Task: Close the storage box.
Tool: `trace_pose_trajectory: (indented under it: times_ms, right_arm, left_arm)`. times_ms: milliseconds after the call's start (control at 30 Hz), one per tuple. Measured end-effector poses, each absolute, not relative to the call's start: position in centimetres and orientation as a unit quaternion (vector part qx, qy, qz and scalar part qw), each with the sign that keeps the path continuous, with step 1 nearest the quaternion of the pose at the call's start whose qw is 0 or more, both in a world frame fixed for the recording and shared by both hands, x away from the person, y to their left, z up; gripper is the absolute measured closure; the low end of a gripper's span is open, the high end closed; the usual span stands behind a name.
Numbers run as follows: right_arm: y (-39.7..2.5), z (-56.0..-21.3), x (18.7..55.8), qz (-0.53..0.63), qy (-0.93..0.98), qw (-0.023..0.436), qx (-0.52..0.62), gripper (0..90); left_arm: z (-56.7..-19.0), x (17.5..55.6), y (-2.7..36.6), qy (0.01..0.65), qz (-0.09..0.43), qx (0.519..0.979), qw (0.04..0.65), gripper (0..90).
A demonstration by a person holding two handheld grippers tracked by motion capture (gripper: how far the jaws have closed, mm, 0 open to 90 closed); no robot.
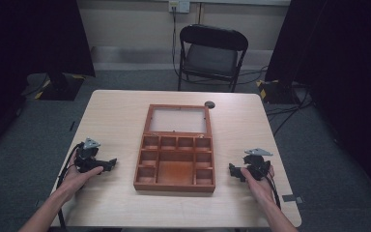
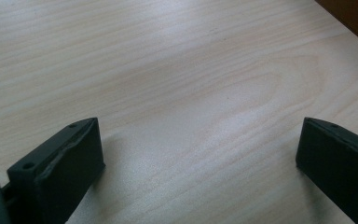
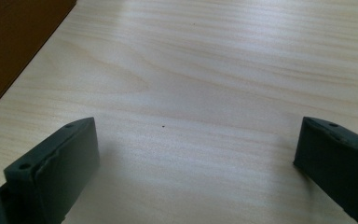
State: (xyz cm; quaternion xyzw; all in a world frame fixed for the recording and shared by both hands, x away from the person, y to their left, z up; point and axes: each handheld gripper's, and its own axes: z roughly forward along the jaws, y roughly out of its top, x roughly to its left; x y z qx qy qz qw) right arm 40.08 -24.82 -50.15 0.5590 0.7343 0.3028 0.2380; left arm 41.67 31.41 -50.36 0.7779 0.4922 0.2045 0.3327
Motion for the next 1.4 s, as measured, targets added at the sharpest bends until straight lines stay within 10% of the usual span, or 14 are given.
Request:
trace_pose_trajectory:
  times_ms: [467, 1400]
  right_arm:
    - [-24.4, -49.5, 40.0, 0.307, 0.729, 0.225, 0.568, 13.9]
    - [-22.6, -45.4, 42.3, 0.374, 0.747, 0.200, 0.511, 19.6]
  left_arm:
    - [-49.5, 41.4, 32.0, 0.513, 0.178, 0.766, 0.344, 17.6]
    - [-46.1, 42.6, 28.9, 0.481, 0.187, 0.771, 0.375, 19.8]
